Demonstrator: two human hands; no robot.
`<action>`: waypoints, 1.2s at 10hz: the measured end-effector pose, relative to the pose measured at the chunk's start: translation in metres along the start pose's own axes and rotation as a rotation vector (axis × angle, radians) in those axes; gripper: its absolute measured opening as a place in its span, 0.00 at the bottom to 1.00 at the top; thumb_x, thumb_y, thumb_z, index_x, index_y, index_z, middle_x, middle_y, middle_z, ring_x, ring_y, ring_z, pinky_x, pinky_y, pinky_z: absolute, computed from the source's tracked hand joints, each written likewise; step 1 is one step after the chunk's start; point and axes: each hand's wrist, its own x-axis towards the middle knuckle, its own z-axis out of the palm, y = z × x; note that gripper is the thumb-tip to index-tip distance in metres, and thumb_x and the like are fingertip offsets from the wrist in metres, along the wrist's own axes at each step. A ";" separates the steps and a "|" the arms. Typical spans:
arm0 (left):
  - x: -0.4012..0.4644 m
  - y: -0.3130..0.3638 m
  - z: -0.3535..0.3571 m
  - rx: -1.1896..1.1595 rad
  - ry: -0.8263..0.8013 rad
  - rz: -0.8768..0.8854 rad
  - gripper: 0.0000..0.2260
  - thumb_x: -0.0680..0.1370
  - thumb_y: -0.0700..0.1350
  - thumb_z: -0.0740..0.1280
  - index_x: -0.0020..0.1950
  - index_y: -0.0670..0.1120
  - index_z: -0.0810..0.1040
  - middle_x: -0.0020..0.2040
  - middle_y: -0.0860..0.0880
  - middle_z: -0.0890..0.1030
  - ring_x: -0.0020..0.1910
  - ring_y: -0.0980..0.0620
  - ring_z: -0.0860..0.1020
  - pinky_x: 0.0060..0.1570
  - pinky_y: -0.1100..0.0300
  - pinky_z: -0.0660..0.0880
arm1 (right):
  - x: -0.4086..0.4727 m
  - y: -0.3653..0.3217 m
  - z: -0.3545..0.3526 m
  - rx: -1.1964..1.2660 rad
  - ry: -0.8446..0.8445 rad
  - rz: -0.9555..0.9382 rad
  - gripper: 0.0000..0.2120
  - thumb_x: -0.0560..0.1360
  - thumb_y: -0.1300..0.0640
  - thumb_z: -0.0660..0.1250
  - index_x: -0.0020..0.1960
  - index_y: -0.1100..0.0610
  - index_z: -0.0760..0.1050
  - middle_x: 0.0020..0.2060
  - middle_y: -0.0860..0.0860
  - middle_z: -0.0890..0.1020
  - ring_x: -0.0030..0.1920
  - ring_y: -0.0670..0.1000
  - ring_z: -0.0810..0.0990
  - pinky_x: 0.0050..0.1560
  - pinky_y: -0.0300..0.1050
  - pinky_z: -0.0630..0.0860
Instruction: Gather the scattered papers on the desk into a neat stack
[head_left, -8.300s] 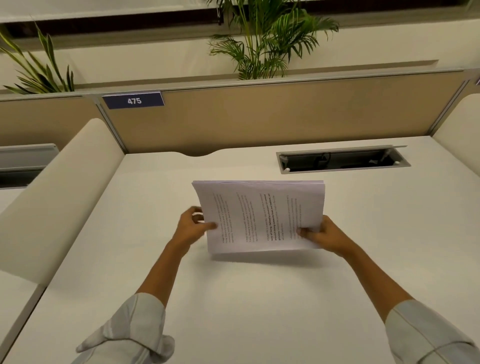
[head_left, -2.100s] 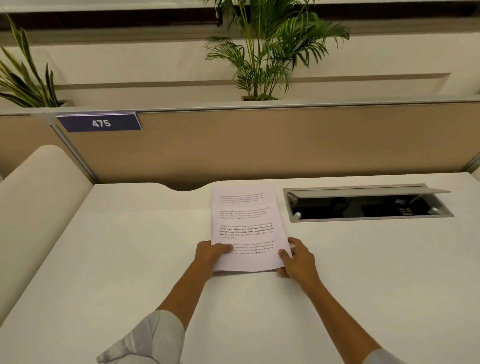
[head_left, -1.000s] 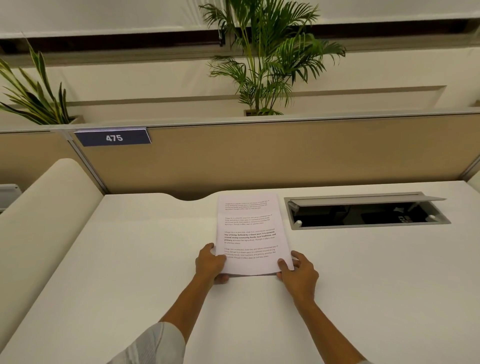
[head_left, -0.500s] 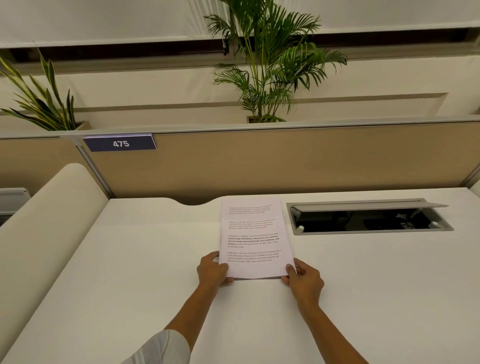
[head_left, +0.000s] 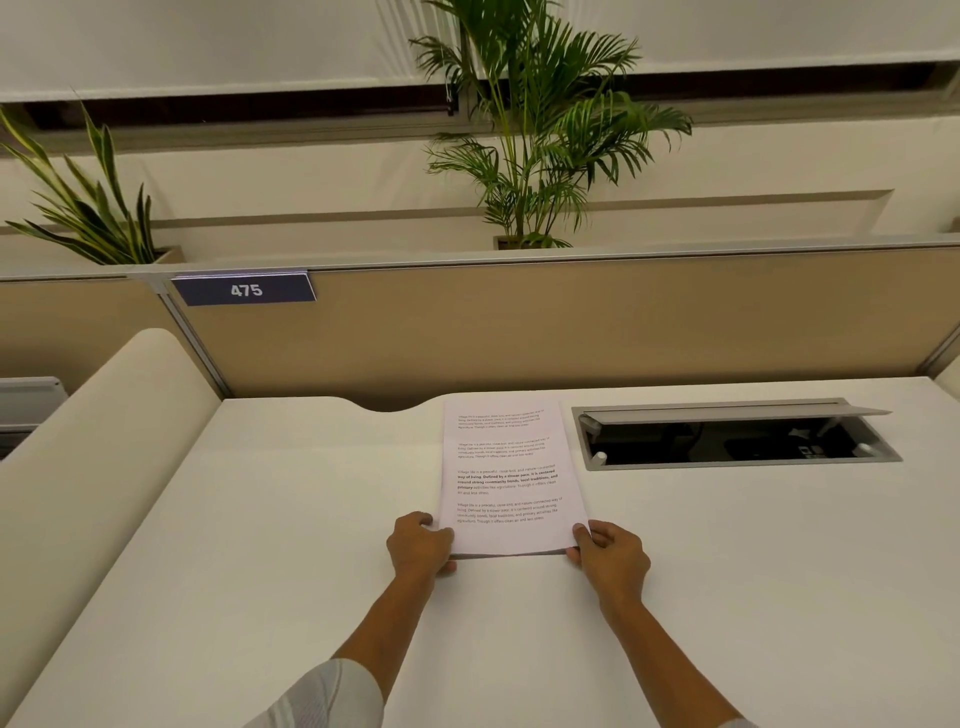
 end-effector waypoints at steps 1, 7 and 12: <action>0.000 0.000 -0.005 0.004 0.016 -0.007 0.14 0.71 0.35 0.72 0.55 0.39 0.76 0.52 0.40 0.77 0.28 0.45 0.80 0.29 0.52 0.83 | 0.000 -0.002 -0.002 -0.028 0.003 0.009 0.09 0.74 0.59 0.74 0.52 0.62 0.81 0.40 0.56 0.86 0.33 0.54 0.87 0.47 0.47 0.82; 0.001 -0.006 -0.007 0.004 0.082 0.063 0.11 0.68 0.30 0.72 0.30 0.44 0.80 0.30 0.47 0.80 0.24 0.43 0.81 0.38 0.47 0.84 | -0.002 -0.009 -0.008 -0.180 -0.047 -0.057 0.04 0.73 0.62 0.72 0.44 0.64 0.84 0.32 0.53 0.85 0.39 0.58 0.86 0.51 0.52 0.82; -0.014 0.000 -0.021 0.231 0.080 0.103 0.07 0.70 0.44 0.73 0.37 0.41 0.80 0.35 0.43 0.83 0.28 0.43 0.82 0.36 0.51 0.84 | -0.002 -0.024 -0.024 -0.442 -0.148 -0.026 0.18 0.69 0.53 0.75 0.31 0.58 0.68 0.35 0.63 0.83 0.39 0.62 0.83 0.43 0.49 0.80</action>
